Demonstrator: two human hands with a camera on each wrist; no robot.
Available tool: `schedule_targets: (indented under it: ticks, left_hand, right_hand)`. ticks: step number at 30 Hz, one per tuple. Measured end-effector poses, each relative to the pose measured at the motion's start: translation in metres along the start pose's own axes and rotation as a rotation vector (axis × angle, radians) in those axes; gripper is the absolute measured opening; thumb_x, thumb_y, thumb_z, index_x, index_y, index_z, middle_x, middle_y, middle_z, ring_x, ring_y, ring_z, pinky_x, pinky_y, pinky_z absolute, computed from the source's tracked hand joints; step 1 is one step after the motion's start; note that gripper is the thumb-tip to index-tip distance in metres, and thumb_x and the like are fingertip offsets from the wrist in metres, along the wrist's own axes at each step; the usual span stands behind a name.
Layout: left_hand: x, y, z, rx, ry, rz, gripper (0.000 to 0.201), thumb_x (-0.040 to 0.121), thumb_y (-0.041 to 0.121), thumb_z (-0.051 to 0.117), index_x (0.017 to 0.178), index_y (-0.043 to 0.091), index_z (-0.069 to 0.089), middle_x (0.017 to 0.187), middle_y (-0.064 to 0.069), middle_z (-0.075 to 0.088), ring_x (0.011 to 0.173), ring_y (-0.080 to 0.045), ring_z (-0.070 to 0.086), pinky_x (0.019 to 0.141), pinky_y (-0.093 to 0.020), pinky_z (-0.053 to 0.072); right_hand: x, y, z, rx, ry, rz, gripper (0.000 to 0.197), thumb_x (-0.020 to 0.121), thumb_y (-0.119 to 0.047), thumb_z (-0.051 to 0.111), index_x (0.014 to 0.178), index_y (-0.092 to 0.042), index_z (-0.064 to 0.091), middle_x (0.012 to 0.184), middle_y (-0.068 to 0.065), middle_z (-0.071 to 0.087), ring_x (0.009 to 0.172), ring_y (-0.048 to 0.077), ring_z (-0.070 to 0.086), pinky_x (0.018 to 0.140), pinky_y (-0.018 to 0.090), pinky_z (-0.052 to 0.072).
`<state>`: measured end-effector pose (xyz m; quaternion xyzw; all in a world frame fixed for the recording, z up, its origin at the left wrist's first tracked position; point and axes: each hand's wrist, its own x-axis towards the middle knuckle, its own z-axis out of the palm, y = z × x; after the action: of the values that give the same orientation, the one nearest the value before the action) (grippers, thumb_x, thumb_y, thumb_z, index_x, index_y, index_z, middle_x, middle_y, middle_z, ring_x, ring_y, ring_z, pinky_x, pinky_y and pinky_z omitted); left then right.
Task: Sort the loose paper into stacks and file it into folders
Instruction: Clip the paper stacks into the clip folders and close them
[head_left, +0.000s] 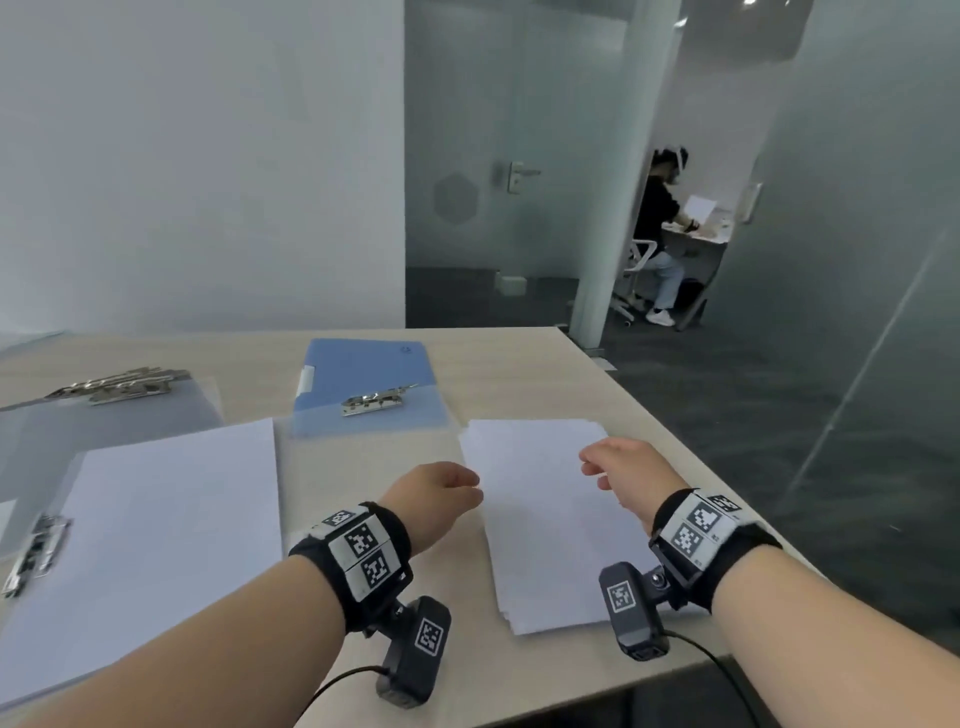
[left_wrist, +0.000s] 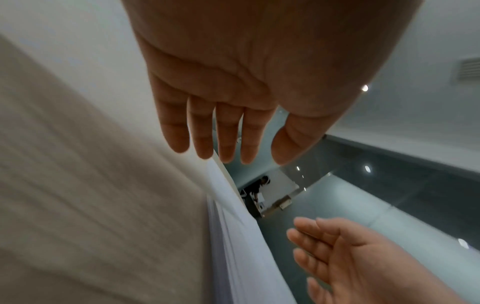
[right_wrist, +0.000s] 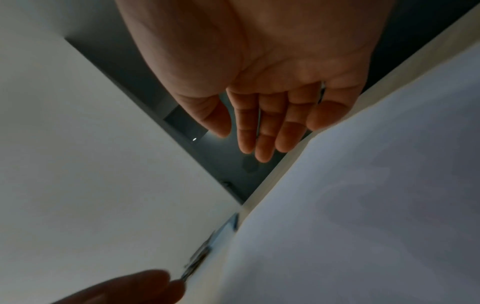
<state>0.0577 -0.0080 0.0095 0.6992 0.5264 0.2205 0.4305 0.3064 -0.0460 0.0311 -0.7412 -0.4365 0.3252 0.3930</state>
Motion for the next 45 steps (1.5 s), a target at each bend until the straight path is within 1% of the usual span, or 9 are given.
schedule_targets:
  ticks: [3,7,14,19,25,33,37,43,45]
  left_hand:
    - [0.016,0.010,0.017,0.069,-0.046,-0.015,0.037,0.095,0.036,0.063,0.131,0.032,0.062,0.127,0.005,0.063,0.103,-0.014,0.060,0.087,-0.025,0.045]
    - [0.029,0.019,0.024,0.109,-0.118,-0.079,0.051,0.096,0.036,0.062,0.145,0.029,0.049,0.142,0.000,0.055,0.105,-0.016,0.056,0.093,-0.024,0.042]
    - [0.037,0.016,0.022,0.205,-0.148,-0.151,0.062,0.096,0.041,0.061,0.152,0.028,0.039,0.154,-0.002,0.044,0.128,-0.021,0.050,0.107,-0.028,0.035]
    - [0.043,0.012,0.027,0.224,-0.158,-0.162,0.060,0.096,0.040,0.063,0.150,0.024,0.043,0.153,-0.002,0.045,0.136,-0.020,0.046,0.100,-0.024,0.033]
    - [0.053,0.007,0.035,0.355,-0.133,-0.134,0.059,0.093,0.048,0.062,0.146,0.025,0.046,0.155,-0.003,0.036,0.136,-0.024,0.044,0.112,-0.034,0.035]
    - [0.058,-0.002,0.032,0.371,-0.143,-0.127,0.059,0.091,0.051,0.062,0.144,0.029,0.048,0.155,-0.002,0.035,0.139,-0.024,0.041,0.117,-0.039,0.032]
    - [0.059,-0.003,0.031,0.370,-0.142,-0.125,0.061,0.089,0.054,0.063,0.143,0.029,0.049,0.156,0.000,0.035,0.140,-0.024,0.039,0.117,-0.041,0.032]
    - [0.058,-0.004,0.025,0.385,-0.120,-0.147,0.077,0.075,0.064,0.058,0.143,0.030,0.050,0.154,0.001,0.041,0.140,-0.025,0.040,0.117,-0.043,0.033]
    - [0.057,-0.003,0.020,0.402,-0.147,-0.162,0.072,0.084,0.062,0.058,0.145,0.027,0.047,0.151,0.001,0.045,0.137,-0.023,0.045,0.115,-0.041,0.035]
  right_hand:
    - [0.018,0.030,-0.033,-0.124,0.047,0.063,0.022,0.091,-0.022,0.055,0.076,-0.006,0.056,0.081,0.006,0.053,0.073,0.022,0.049,0.068,0.036,0.045]
    - [0.023,0.051,-0.053,-0.147,-0.003,0.129,0.028,0.101,-0.019,0.050,0.075,-0.029,0.048,0.077,-0.008,0.047,0.065,0.004,0.042,0.060,0.018,0.036]
    - [0.033,0.052,-0.052,0.013,-0.015,0.175,0.013,0.070,-0.026,0.053,0.077,-0.015,0.054,0.075,0.010,0.055,0.069,0.025,0.052,0.064,0.034,0.037]
    - [0.042,0.059,-0.055,0.080,0.033,0.158,0.011,0.064,-0.029,0.052,0.067,-0.019,0.056,0.073,0.009,0.062,0.070,0.027,0.059,0.068,0.038,0.043]
    - [0.042,0.059,-0.055,0.189,-0.004,0.125,0.016,0.090,-0.010,0.060,0.101,-0.009,0.072,0.092,0.014,0.075,0.077,0.027,0.066,0.062,0.030,0.050]
    - [0.044,0.055,-0.045,-0.174,-0.049,0.042,0.014,0.085,-0.014,0.061,0.097,-0.012,0.068,0.092,0.010,0.074,0.081,0.031,0.071,0.071,0.034,0.054]
    - [0.047,0.054,-0.044,-0.155,-0.204,0.086,0.021,0.084,-0.019,0.068,0.103,-0.009,0.072,0.099,0.013,0.078,0.092,0.034,0.074,0.091,0.050,0.058]
    - [0.052,0.056,-0.058,-0.078,-0.155,0.043,0.011,0.096,-0.010,0.062,0.102,-0.012,0.070,0.101,0.011,0.077,0.094,0.034,0.074,0.091,0.050,0.058]
    - [0.054,0.056,-0.069,-0.109,-0.118,0.028,0.015,0.095,-0.012,0.062,0.108,-0.013,0.070,0.102,0.009,0.077,0.095,0.032,0.073,0.092,0.050,0.057]
